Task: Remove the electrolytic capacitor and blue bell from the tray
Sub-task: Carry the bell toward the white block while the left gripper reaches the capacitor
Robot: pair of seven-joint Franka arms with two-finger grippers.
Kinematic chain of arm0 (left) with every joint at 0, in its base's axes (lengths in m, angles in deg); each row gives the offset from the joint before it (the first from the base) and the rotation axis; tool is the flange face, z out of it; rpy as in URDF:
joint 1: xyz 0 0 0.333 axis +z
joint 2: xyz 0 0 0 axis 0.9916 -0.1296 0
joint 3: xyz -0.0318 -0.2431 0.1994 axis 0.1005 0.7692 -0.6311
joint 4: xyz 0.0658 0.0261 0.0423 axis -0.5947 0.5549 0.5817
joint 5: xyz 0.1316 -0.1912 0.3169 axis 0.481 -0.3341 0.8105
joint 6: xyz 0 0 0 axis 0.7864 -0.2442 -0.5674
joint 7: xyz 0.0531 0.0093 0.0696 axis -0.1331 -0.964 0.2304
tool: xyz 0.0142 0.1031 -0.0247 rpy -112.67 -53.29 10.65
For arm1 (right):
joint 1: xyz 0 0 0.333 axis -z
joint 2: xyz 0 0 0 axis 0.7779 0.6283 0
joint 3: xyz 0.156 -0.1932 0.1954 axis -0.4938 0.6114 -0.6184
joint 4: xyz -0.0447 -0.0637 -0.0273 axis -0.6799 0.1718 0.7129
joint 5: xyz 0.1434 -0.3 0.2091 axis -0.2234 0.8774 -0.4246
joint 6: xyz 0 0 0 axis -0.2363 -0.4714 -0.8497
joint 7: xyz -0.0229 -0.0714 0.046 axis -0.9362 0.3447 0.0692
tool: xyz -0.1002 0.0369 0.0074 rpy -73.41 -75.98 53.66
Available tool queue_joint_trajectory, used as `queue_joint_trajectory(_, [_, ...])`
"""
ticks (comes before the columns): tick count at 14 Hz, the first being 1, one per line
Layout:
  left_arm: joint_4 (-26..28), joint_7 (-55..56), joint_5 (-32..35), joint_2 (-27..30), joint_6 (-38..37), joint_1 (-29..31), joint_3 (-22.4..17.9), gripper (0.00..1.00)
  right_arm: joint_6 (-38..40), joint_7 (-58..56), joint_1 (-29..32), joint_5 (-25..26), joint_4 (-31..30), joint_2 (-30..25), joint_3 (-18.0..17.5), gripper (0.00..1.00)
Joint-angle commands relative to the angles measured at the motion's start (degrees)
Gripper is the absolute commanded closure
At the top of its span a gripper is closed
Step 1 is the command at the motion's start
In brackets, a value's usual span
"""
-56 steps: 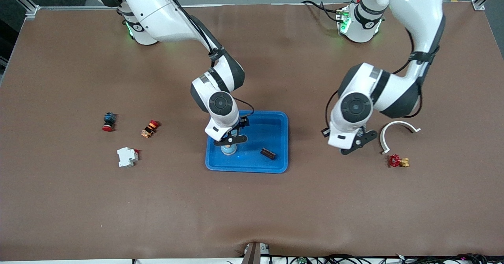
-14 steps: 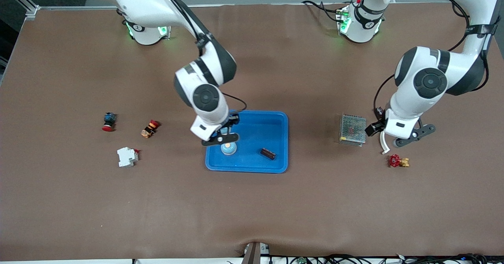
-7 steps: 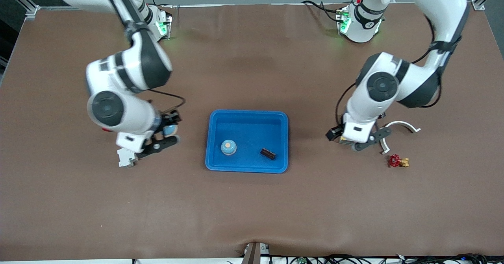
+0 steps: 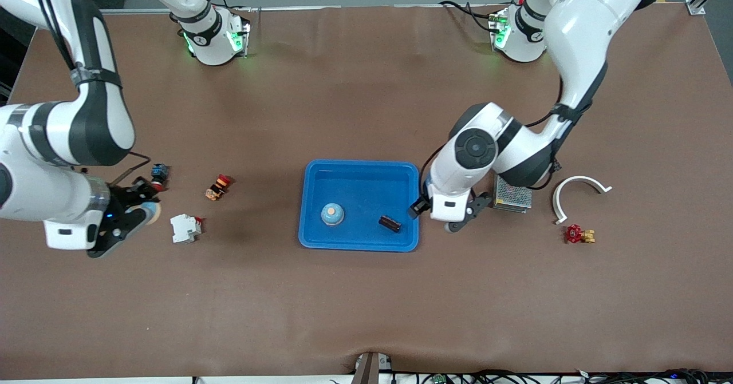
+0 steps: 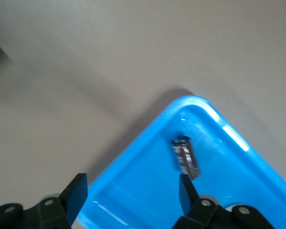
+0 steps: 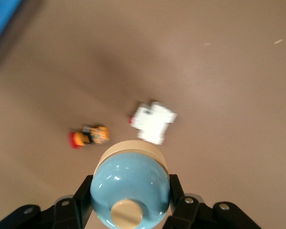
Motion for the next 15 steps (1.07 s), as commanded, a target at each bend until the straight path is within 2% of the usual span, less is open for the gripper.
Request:
queue_joint_trajectory(1, [-6.1,7.0,0.4,-4.5,3.1,-7.5,-5.4,0.18,-4.0,-8.2,3.3,1.8,0.5,2.4,-1.1,0.56])
queue_joint_trajectory(3, [-6.7,11.1,0.2,-6.0,8.0,-11.7,-9.3,0.25,-7.6,-14.6,5.3,1.8,0.1,4.1,-1.1,0.56])
queue_joint_trajectory(8, [-7.9,16.9,0.2,-9.7,12.8,-17.0,-14.0,0.32,-14.3,-24.4,8.6,1.6,0.0,9.2,-1.2,0.57])
queue_joint_trajectory(10, [-7.9,18.6,0.3,-10.9,14.5,-18.0,-15.2,0.32,-15.9,-26.0,9.0,1.6,-0.1,10.6,-1.2,0.56])
queue_joint_trajectory(13, [-7.9,18.7,0.4,-11.9,15.0,-18.1,-15.4,0.39,-18.2,-27.9,9.2,1.5,-0.6,12.4,-1.2,0.56])
queue_joint_trajectory(15, [-7.9,18.6,0.4,-12.4,16.1,-18.1,-15.4,0.45,-21.4,-28.7,9.2,1.3,-3.1,12.7,-1.2,0.57])
